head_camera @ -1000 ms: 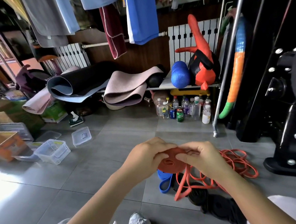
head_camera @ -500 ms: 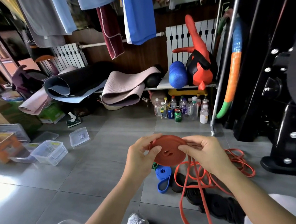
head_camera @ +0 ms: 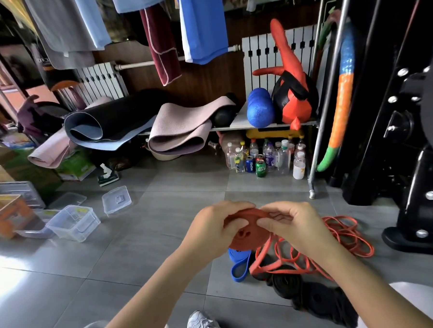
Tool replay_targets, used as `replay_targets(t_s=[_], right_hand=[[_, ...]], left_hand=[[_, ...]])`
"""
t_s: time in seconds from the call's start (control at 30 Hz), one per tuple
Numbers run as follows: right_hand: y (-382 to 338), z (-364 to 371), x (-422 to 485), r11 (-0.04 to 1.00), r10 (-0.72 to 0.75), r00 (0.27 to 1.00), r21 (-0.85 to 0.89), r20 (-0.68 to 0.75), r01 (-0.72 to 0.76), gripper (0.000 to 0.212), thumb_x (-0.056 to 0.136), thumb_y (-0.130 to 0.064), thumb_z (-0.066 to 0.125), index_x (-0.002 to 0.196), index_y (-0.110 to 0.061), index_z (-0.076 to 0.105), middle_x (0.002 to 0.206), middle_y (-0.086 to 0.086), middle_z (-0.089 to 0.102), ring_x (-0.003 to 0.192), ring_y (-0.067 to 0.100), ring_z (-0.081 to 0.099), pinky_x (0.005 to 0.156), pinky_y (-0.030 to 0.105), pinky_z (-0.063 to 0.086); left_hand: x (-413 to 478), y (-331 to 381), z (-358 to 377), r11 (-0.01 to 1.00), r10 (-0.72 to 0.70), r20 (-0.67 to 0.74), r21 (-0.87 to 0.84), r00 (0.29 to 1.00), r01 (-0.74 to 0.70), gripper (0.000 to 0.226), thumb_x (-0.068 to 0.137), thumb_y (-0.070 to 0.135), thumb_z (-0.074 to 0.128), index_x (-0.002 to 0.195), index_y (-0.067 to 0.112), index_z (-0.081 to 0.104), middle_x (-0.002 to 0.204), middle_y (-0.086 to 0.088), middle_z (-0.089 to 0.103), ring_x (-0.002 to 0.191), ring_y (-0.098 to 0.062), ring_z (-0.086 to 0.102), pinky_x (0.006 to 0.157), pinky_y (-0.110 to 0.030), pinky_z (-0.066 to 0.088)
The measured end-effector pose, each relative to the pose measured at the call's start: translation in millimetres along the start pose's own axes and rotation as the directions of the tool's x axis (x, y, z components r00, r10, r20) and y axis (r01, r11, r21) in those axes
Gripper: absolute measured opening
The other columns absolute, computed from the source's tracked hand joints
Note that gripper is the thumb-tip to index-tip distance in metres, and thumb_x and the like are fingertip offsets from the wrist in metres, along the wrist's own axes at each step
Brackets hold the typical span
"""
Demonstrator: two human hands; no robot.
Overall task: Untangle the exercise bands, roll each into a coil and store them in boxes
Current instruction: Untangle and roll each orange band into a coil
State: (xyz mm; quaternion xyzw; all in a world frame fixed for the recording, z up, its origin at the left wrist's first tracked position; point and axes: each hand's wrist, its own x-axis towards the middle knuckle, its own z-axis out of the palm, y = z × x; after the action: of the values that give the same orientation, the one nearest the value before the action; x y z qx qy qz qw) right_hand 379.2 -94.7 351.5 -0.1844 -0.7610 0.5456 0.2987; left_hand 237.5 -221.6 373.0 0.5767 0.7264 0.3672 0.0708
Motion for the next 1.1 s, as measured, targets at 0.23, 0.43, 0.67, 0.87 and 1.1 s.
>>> replay_targets(t_s=[0.23,0.43,0.67,0.87,1.1], right_hand=[[4.1,-8.9,2.2,0.998,0.044,0.998,0.047,0.038,-0.045,0.03,0.073,-0.004,0.076,0.081,-0.032,0.07,0.079,-0.011,0.074,0.075,0.006,0.07,0.069,0.012,0.051],[7.0,-0.6,1.2,0.949,0.11,0.993,0.301,-0.048,-0.091,0.021,0.074,0.001,0.071,0.084,-0.018,0.071,0.079,-0.003,0.075,0.074,0.008,0.071,0.065,0.011,0.05],[8.5,-8.5,1.3,0.973,0.119,0.993,0.2,-0.02,-0.112,0.021,0.074,-0.004,0.073,0.09,-0.017,0.072,0.084,-0.001,0.075,0.081,0.014,0.071,0.076,0.02,0.055],[2.6,-13.5,6.7,0.988,0.076,0.997,0.134,-0.002,-0.075,0.024,0.073,-0.003,0.074,0.086,-0.023,0.072,0.079,-0.009,0.074,0.078,0.007,0.07,0.072,0.013,0.053],[1.4,-13.0,9.7,0.992,0.061,0.998,0.112,0.003,-0.061,0.026,0.073,-0.002,0.075,0.083,-0.026,0.071,0.081,-0.007,0.075,0.076,0.007,0.07,0.071,0.014,0.053]], left_hand=[[3.1,-1.2,-4.0,0.915,-0.188,-0.232,-0.394,0.954,0.084,0.047,0.082,-0.004,0.066,0.097,0.04,0.064,0.092,0.022,0.069,0.09,0.001,0.065,0.079,-0.013,0.049],[-2.1,0.8,6.6,0.71,-0.352,-0.216,-0.695,0.911,0.109,0.031,0.084,0.001,0.065,0.1,0.027,0.067,0.099,0.002,0.071,0.094,-0.02,0.067,0.077,-0.043,0.057],[0.1,0.0,0.8,0.76,-0.329,-0.137,-0.626,0.934,0.176,0.022,0.084,0.001,0.066,0.093,0.021,0.064,0.087,0.006,0.069,0.075,-0.004,0.065,0.064,-0.018,0.051],[9.1,0.3,-13.6,0.791,-0.361,0.012,-0.526,0.933,0.313,0.016,0.085,0.009,0.066,0.086,0.024,0.07,0.086,-0.001,0.072,0.082,-0.018,0.066,0.077,-0.039,0.058],[9.7,1.8,-10.1,0.92,-0.218,-0.044,-0.344,0.975,0.19,0.027,0.085,0.01,0.066,0.091,0.035,0.063,0.09,0.016,0.066,0.077,0.003,0.062,0.072,-0.014,0.052]])
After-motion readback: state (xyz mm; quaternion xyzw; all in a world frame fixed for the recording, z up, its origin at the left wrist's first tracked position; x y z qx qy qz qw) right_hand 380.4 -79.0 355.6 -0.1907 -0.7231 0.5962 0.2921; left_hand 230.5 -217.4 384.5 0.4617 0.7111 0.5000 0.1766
